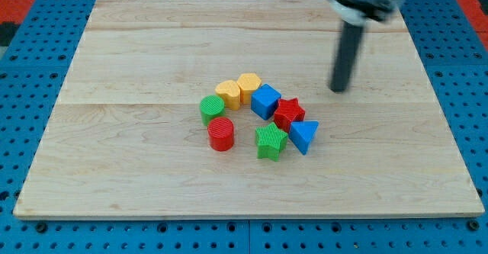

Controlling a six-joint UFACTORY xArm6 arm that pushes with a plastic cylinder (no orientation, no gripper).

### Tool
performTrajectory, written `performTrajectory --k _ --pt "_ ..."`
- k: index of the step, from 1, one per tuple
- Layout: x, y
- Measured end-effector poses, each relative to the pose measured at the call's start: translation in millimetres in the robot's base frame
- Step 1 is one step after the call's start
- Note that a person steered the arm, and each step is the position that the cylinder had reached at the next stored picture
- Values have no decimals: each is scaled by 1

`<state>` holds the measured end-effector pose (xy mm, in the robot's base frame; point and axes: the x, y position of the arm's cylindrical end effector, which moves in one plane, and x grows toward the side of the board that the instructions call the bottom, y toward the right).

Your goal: Slightly move the green star into the red circle to the left

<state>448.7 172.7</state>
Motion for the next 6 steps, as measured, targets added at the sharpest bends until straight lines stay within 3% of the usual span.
performTrajectory --k 1,4,6 --pt "82 14" --pt "85 -135" --pt "92 -159"
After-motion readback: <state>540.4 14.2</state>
